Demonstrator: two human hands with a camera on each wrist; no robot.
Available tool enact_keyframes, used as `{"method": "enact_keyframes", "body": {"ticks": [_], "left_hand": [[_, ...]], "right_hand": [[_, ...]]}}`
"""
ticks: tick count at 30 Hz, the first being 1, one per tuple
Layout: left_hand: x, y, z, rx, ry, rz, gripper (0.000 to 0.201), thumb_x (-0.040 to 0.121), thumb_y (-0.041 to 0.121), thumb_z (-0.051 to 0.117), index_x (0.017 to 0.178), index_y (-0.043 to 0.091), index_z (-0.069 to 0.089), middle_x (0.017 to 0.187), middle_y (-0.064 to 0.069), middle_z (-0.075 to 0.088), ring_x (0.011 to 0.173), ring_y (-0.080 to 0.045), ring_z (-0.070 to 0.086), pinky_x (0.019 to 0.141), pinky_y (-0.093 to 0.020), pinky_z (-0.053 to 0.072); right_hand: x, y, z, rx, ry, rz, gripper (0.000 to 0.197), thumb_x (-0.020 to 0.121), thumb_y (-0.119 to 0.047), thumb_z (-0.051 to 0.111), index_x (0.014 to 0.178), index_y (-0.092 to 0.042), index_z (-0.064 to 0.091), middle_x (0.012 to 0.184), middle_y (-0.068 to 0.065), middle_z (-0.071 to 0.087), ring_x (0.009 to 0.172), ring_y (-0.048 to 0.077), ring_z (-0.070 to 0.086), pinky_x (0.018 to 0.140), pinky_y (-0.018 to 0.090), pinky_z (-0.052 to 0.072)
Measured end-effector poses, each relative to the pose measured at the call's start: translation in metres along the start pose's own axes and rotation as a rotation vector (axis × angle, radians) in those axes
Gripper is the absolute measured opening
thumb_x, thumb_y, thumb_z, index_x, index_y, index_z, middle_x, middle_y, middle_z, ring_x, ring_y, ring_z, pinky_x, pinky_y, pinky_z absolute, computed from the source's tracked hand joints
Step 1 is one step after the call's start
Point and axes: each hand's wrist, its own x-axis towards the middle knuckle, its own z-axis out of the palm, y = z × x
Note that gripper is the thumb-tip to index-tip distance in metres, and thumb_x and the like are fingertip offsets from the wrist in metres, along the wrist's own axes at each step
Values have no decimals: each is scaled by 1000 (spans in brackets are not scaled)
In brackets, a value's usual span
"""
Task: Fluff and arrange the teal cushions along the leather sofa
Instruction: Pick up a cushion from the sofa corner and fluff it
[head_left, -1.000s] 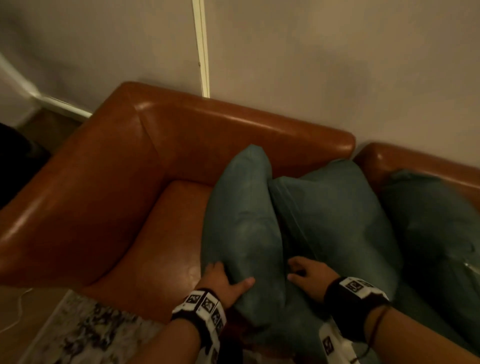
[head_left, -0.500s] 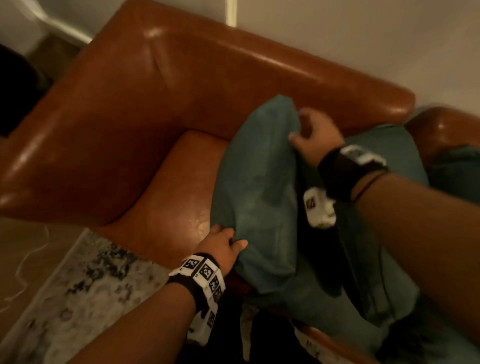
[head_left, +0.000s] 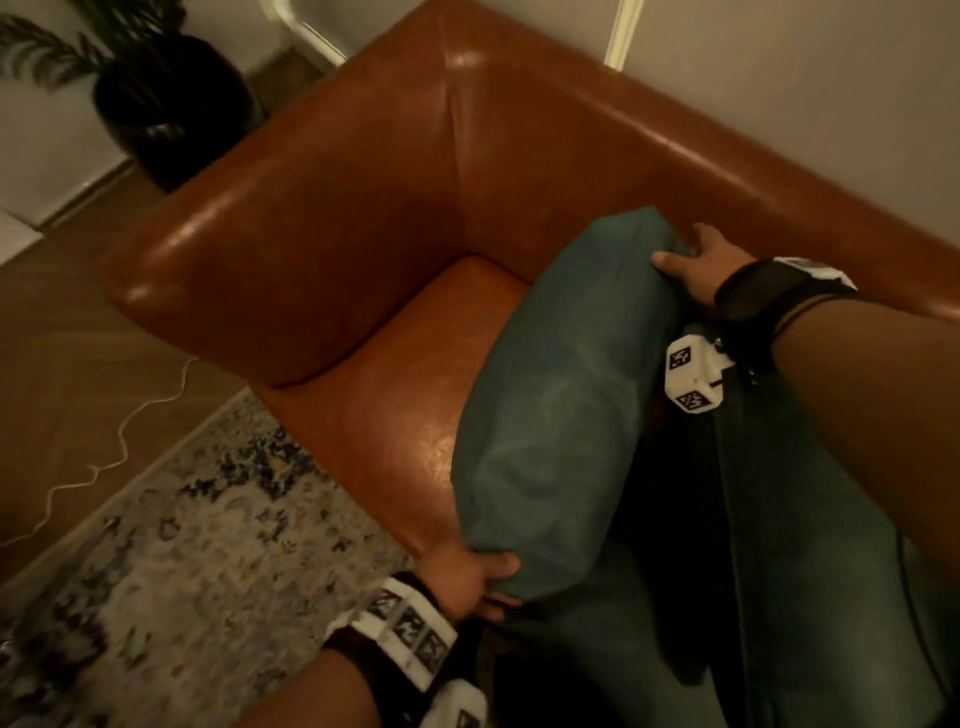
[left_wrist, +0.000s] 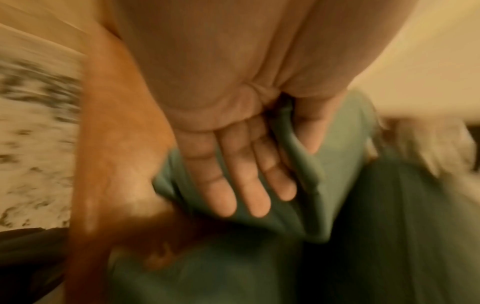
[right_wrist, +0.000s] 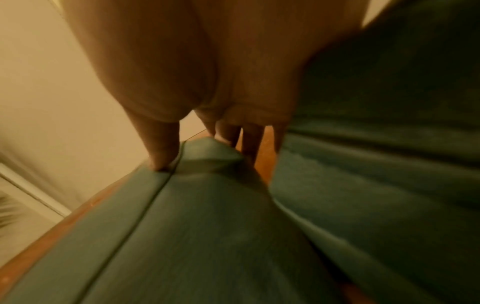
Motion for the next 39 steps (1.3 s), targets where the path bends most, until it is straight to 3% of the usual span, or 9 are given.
{"method": "enact_keyframes", "body": {"ticks": [5, 10, 13, 18, 22, 27, 33, 36, 39], "left_hand": [[-14, 3, -42, -623, 472, 294, 22, 89, 8, 59, 110, 9, 60, 86, -14, 71, 64, -24, 69, 46, -29, 54], [-31, 12, -56, -572, 522, 425, 45, 84, -8, 56, 125, 10, 55, 106, -13, 68, 81, -27, 66, 53, -30, 57], [-54, 36, -81, -566, 570, 539, 37, 90, -2, 51, 119, 20, 56, 103, -3, 68, 86, -24, 66, 66, -40, 56], [-74, 60, -132, -618, 559, 511, 20, 97, 15, 47, 116, 18, 55, 104, -5, 64, 93, -30, 62, 75, -48, 51], [-68, 80, -189, -590, 659, 505, 16, 92, 16, 56, 108, 17, 59, 106, -9, 64, 97, -34, 61, 75, -44, 50], [-43, 116, -258, -591, 788, 469, 13, 81, 20, 72, 87, 17, 60, 95, -9, 67, 94, -33, 64, 88, -50, 52], [-6, 139, -309, -492, 625, 349, 29, 80, 23, 73, 105, 14, 62, 112, -15, 67, 101, -35, 64, 91, -52, 51], [-3, 138, -321, -266, 666, 295, 47, 62, 44, 81, 96, 14, 68, 110, -19, 70, 99, -36, 66, 91, -55, 52], [-2, 140, -330, -333, 665, 307, 50, 70, 36, 80, 112, 14, 65, 112, -13, 70, 101, -33, 67, 90, -54, 53]], "right_hand": [[-21, -15, 5, 164, -162, 38, 62, 81, -51, 63, 125, -9, 53, 130, 11, 58, 110, 32, 57, 93, 41, 46], [-31, -29, 7, 407, -115, -5, 54, 81, -37, 68, 130, -19, 51, 122, 3, 61, 109, 27, 59, 98, 47, 47], [-40, -51, 10, 634, -111, 17, 44, 89, -21, 60, 131, -16, 48, 111, 6, 63, 103, 28, 59, 84, 43, 52], [-51, -100, 27, 611, -199, 78, 28, 95, -11, 48, 123, -9, 54, 102, 11, 65, 88, 28, 64, 77, 42, 54], [-21, -147, 50, 340, -89, -92, 39, 88, -26, 60, 123, -8, 57, 123, 14, 64, 110, 35, 60, 99, 51, 47], [18, -203, 81, 289, 53, -24, 36, 71, -39, 77, 97, -20, 60, 102, 4, 68, 94, 28, 64, 87, 43, 54], [49, -218, 133, 354, -126, 120, 77, 70, -56, 68, 130, -12, 50, 128, 4, 57, 114, 29, 57, 100, 44, 45], [51, -226, 142, 349, -21, 101, 58, 76, -45, 68, 123, -13, 56, 125, 11, 62, 114, 34, 57, 100, 49, 46], [62, -238, 137, 285, 86, 47, 42, 88, -34, 60, 122, -9, 57, 125, 13, 61, 114, 33, 57, 95, 39, 45]]}}
